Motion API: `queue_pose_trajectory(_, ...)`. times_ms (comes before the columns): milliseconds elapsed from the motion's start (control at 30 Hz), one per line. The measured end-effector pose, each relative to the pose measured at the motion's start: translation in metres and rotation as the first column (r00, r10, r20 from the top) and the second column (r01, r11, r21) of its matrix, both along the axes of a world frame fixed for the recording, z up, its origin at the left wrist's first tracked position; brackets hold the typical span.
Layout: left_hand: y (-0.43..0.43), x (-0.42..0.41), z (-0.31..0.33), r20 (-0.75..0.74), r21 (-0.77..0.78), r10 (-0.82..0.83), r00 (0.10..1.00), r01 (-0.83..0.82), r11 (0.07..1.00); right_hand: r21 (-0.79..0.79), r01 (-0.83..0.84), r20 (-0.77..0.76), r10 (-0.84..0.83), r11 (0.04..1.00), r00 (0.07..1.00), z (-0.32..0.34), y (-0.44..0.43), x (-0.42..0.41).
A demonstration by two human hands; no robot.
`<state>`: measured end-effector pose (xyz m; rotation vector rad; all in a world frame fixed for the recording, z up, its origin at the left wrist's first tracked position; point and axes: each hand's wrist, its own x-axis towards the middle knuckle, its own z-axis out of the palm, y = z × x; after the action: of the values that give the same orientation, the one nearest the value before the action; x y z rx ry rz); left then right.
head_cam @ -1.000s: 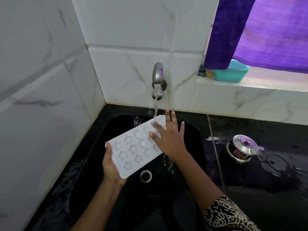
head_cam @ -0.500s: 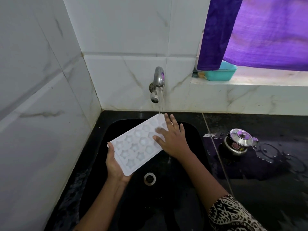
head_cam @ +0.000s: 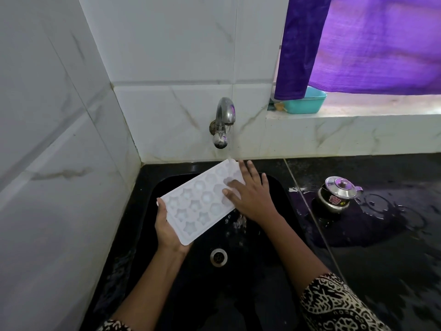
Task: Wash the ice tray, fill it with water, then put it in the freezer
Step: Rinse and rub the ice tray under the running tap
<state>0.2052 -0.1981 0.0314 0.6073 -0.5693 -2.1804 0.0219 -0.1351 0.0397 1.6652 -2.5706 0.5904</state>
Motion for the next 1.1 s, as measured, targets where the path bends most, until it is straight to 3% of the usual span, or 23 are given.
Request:
queue_pose_trajectory(133,0.006,-0.007,-0.003,-0.008,0.006,0.0,1.0,0.0,1.0,-0.036,-0.007,-0.062,0.005,0.999,0.998,-0.001,-0.006,-0.003)
queue_pose_trajectory(300,0.001,-0.007,-0.007,-0.005,-0.023,0.016,1.0,-0.016,1.0,0.036,-0.095,0.071,0.093,0.995,0.993,-0.002,-0.003,-0.017)
queue_pose_trajectory(467,0.008,-0.012,-0.013,-0.018,-0.006,0.036,0.999,-0.037,0.999,-0.063,-0.121,-0.092,0.115,0.991,0.989,-0.009,-0.005,-0.013)
queue_pose_trajectory(633,0.0,-0.01,-0.013,-0.013,-0.031,0.03,0.999,-0.031,0.999,-0.078,-0.138,-0.043,0.135,0.987,0.99,-0.011,-0.002,-0.026)
queue_pose_trajectory(767,0.007,-0.015,-0.014,-0.014,-0.019,0.045,0.999,-0.046,0.999,-0.11,-0.135,-0.111,0.123,0.985,0.986,-0.009,-0.008,-0.018)
queue_pose_trajectory(967,0.0,-0.008,-0.013,-0.018,-0.031,0.035,0.999,-0.036,0.999,-0.019,-0.212,0.027,0.213,0.977,0.977,-0.002,-0.007,-0.037)
queue_pose_trajectory(1100,0.003,-0.015,-0.01,-0.028,0.004,0.043,0.999,-0.043,0.999,-0.035,-0.193,-0.094,0.189,0.981,0.977,-0.001,-0.014,-0.02)
